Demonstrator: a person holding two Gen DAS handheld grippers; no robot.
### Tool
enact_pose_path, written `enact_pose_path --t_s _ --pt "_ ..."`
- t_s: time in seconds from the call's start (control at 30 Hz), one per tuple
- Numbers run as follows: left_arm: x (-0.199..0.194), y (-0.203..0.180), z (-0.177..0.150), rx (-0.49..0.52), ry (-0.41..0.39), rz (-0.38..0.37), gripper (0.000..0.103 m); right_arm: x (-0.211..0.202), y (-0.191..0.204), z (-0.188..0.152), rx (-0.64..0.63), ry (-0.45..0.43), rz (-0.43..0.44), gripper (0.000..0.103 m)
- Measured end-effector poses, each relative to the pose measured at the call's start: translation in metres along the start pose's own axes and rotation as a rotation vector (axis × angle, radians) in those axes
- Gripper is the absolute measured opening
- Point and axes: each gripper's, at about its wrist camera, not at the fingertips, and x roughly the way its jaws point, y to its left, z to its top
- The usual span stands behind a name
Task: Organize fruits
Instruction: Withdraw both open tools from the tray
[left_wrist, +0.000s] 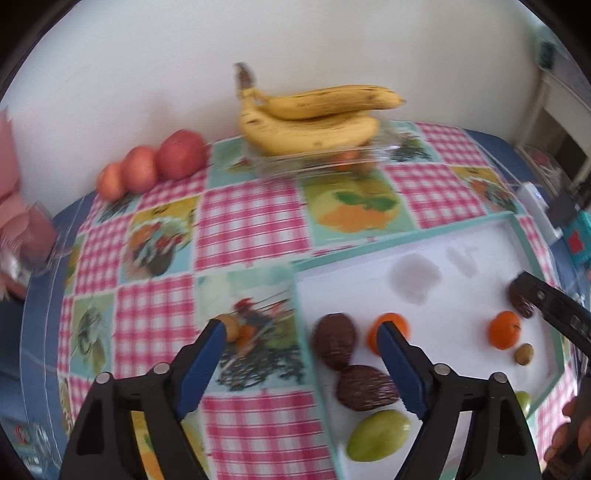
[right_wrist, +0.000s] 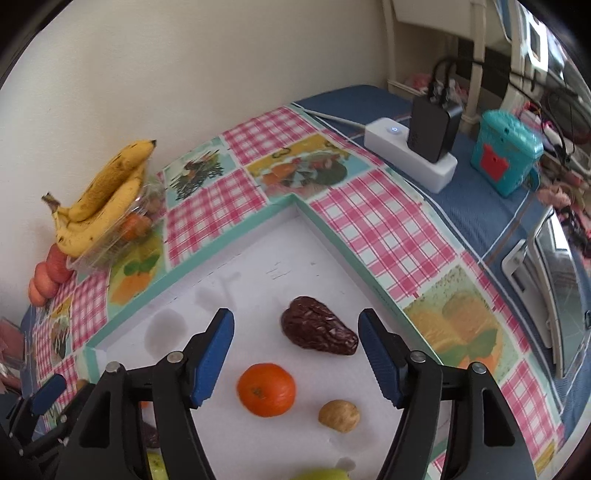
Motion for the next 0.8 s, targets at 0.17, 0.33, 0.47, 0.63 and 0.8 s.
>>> enact_pose_path --t_s 0.17,0.33,0.47,0.63,0.8 --pt "-0.001 0.024 -0.004 -0.055 0.014 0.050 0.099 -0.007 0.015 -0.006 -0.026 0.030 0.031 0.087" --pt "-0.010 0.041 -0.007 -0.076 0.008 0.071 0.101 -0.014 0.027 -0.014 -0.049 0.042 0.037 0.088" --pt "-0.017 0.054 -0.011 -0.098 0.002 0.080 0.103 -0.024 0.033 -0.021 -0.062 0.030 0.030 0.089" --pt "-0.024 0.072 -0.021 -0.129 -0.006 0.065 0.103 -0.034 0.041 -0.033 -0.073 0.032 0.032 0.089" --pt "-0.025 0.093 -0.030 -0.168 0.011 0.086 0.103 -0.044 0.058 -0.043 -0.101 0.016 0.036 0.090"
